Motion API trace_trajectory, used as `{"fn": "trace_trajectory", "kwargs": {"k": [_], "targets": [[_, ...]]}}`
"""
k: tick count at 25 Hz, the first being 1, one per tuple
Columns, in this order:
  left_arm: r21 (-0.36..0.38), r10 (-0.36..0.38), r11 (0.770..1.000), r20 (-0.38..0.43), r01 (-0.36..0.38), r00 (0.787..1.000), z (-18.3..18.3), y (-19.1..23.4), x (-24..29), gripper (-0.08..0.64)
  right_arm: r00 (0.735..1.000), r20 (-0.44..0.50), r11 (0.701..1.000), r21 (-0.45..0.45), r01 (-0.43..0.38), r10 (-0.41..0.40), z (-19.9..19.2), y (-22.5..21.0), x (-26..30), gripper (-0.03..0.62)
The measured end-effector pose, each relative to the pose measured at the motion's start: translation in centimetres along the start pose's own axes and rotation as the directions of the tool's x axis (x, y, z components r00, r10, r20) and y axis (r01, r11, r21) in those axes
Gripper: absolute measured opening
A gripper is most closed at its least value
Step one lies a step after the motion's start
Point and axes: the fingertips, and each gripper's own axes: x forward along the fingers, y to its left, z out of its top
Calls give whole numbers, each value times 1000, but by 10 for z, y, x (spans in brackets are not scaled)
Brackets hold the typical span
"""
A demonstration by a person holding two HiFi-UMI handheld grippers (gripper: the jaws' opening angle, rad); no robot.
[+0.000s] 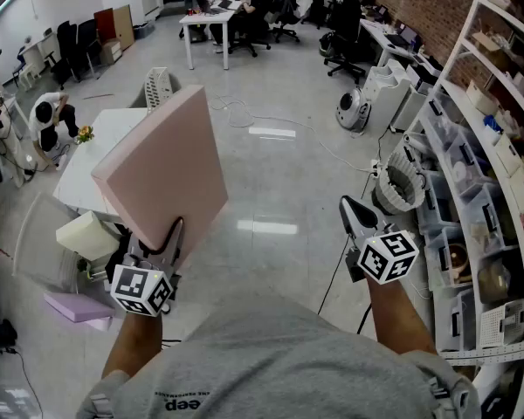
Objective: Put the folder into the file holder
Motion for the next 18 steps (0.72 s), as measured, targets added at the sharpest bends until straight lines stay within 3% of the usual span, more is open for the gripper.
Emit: {"fn": "trace_trajectory", "kwargs": {"k": [18], "targets": [[5, 24, 1000, 0, -24, 1000, 3, -28, 17, 201, 1000, 0, 1000, 3, -28, 28, 3, -28, -3, 5]]}}
